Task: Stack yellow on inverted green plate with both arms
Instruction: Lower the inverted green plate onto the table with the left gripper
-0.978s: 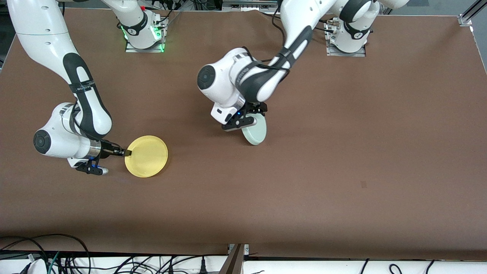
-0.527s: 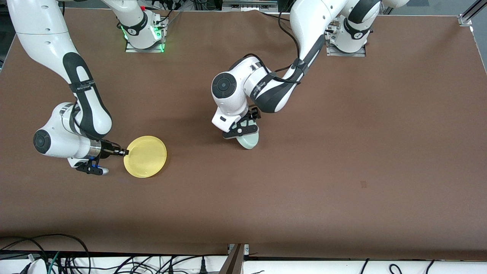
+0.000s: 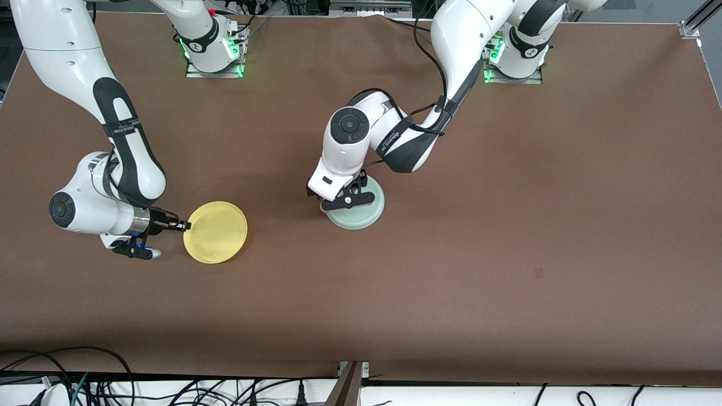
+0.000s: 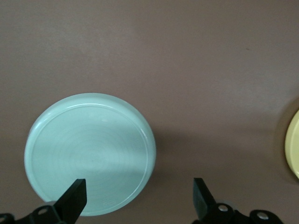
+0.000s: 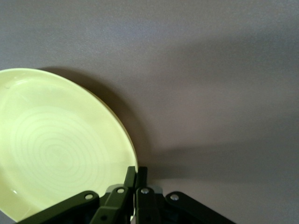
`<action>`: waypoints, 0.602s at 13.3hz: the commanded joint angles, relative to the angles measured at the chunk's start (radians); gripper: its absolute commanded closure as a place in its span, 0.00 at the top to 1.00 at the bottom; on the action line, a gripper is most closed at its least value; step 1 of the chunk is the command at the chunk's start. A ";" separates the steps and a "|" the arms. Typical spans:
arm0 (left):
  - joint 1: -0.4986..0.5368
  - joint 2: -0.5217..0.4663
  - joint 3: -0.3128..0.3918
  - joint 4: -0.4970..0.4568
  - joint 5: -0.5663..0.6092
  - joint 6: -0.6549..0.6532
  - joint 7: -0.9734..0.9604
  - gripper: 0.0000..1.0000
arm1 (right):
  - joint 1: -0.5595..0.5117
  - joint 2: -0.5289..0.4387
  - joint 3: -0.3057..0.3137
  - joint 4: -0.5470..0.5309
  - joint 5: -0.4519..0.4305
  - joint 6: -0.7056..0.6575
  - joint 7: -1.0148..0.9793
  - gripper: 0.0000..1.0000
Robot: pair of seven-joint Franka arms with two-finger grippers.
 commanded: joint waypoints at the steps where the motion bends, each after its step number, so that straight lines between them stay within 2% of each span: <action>1: 0.035 -0.056 -0.008 -0.036 -0.016 -0.040 0.002 1.00 | -0.004 -0.031 0.006 0.005 0.014 -0.013 -0.018 0.00; 3: 0.061 -0.109 0.008 -0.033 0.010 -0.147 0.080 1.00 | -0.004 -0.053 0.006 0.047 0.012 -0.090 -0.018 0.00; 5: 0.128 -0.155 0.009 -0.031 0.016 -0.271 0.238 1.00 | -0.004 -0.077 0.008 0.068 0.012 -0.154 -0.013 0.00; 8: 0.181 -0.231 0.026 -0.034 0.146 -0.385 0.373 1.00 | -0.001 -0.102 0.033 0.073 0.012 -0.191 -0.003 0.00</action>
